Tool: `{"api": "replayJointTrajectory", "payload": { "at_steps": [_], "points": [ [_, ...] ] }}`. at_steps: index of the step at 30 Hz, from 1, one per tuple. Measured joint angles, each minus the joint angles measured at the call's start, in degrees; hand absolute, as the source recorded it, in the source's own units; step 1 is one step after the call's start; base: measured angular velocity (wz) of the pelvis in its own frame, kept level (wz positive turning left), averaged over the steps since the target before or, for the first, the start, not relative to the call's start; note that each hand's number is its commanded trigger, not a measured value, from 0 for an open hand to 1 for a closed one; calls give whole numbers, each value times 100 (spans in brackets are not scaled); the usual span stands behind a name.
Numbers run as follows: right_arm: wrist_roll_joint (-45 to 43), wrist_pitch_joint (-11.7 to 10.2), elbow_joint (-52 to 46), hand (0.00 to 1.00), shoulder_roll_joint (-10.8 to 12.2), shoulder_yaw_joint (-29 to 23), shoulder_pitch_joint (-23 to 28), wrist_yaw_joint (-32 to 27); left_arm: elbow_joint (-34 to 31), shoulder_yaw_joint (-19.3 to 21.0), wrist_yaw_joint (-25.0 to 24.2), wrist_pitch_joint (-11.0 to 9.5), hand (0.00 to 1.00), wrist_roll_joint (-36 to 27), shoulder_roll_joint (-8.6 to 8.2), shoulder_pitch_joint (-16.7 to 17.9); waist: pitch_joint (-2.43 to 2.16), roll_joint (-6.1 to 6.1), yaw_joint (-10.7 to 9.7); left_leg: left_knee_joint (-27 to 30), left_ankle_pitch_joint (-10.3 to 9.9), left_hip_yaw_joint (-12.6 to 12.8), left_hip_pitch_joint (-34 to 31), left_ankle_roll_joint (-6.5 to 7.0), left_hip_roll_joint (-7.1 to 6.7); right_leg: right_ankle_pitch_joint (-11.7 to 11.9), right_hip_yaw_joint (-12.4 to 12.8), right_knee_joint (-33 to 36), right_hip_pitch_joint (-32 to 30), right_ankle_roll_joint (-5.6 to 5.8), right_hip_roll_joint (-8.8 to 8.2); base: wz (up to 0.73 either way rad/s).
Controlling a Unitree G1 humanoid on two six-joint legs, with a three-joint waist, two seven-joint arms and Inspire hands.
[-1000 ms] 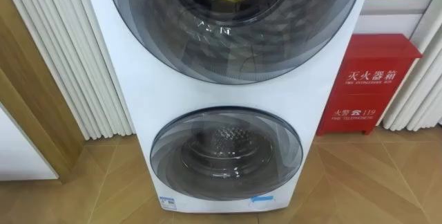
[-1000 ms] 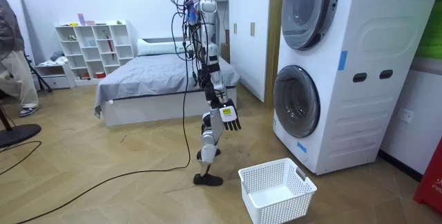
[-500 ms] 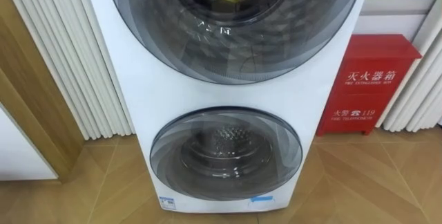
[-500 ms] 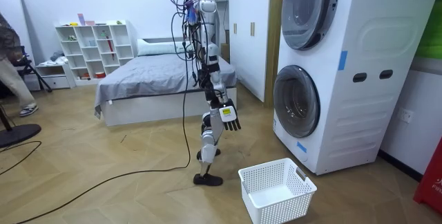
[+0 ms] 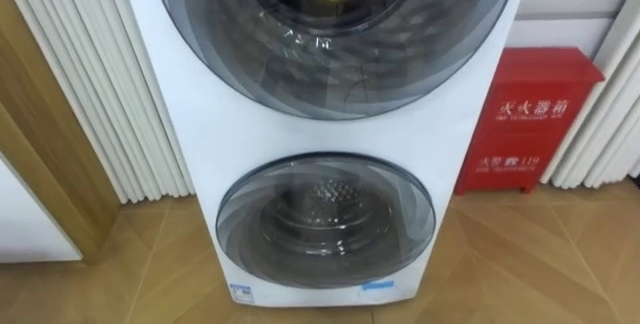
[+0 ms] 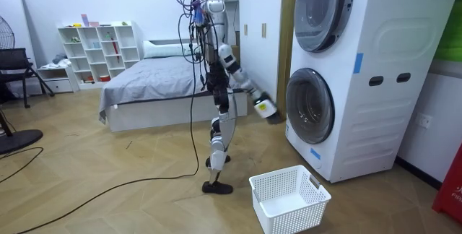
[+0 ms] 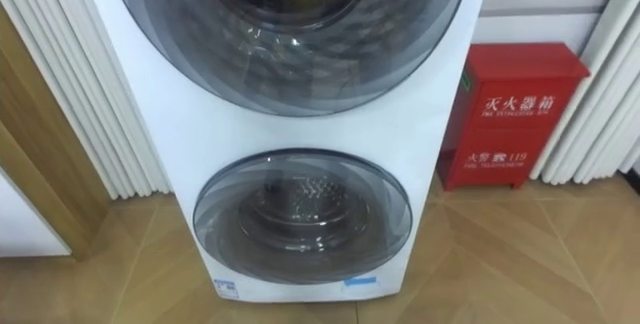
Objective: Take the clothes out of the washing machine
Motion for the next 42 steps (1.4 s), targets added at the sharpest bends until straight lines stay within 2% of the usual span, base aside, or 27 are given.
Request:
{"api": "replayJointTrajectory", "payload": {
  "at_steps": [3,5,8,14,20,26,29,31,33,42],
  "points": [
    [66,-43,-484,0,-218,-22,-502,-219,-20,-3,-27,114,0,8,70,-9,5,-58,-12,1,0,-3,-10,0,0,0,0,1,-6,0,1,0],
    [66,-40,-716,0,-267,-47,-725,-331,-27,-1,-53,192,0,19,113,-32,-16,-99,-14,1,0,-4,-17,0,0,0,-3,1,-12,0,0,0],
    [81,-37,-1237,0,-267,-128,-846,-538,-85,0,-45,305,0,136,140,-27,-38,-130,25,-3,0,-7,-9,0,-1,1,-12,9,-7,-1,-1,0],
    [232,-24,-1789,0,-377,-133,-1049,-883,-346,-5,-71,483,0,416,178,44,-47,-141,121,-23,0,-8,-9,0,-1,1,-14,11,2,-1,0,-1],
    [513,34,-1339,0,-605,-126,-1755,-982,-558,-2,-73,664,0,637,194,86,-39,-172,190,-33,1,-93,2,0,-6,0,-47,1,21,-1,6,6],
    [635,230,-1147,0,-731,-122,-1953,-986,-767,46,-139,852,0,741,217,126,-27,-223,325,-22,2,-219,-61,-1,-11,0,-169,3,0,-1,7,7],
    [651,246,-984,0,-757,-124,-2318,-980,-821,123,-234,865,0,857,239,186,-24,-237,307,-12,2,-227,-56,-1,-11,0,-188,5,11,-1,5,2],
    [750,245,-863,0,-895,-124,-2513,-945,-841,145,-248,866,0,892,271,188,-22,-274,307,-10,2,-290,-76,-1,-11,1,-318,5,24,-1,6,14],
    [812,245,-752,0,-1052,-124,-2694,-902,-840,145,-250,885,0,899,337,218,-31,-341,316,2,2,-343,-96,-2,-12,0,-345,6,45,-1,11,17],
    [860,247,-745,0,-1199,-100,-2862,-866,-769,100,-354,938,0,1138,474,409,-31,-389,310,3,2,-451,-142,-2,-19,1,-471,21,25,-2,6,4]
  ]
}}
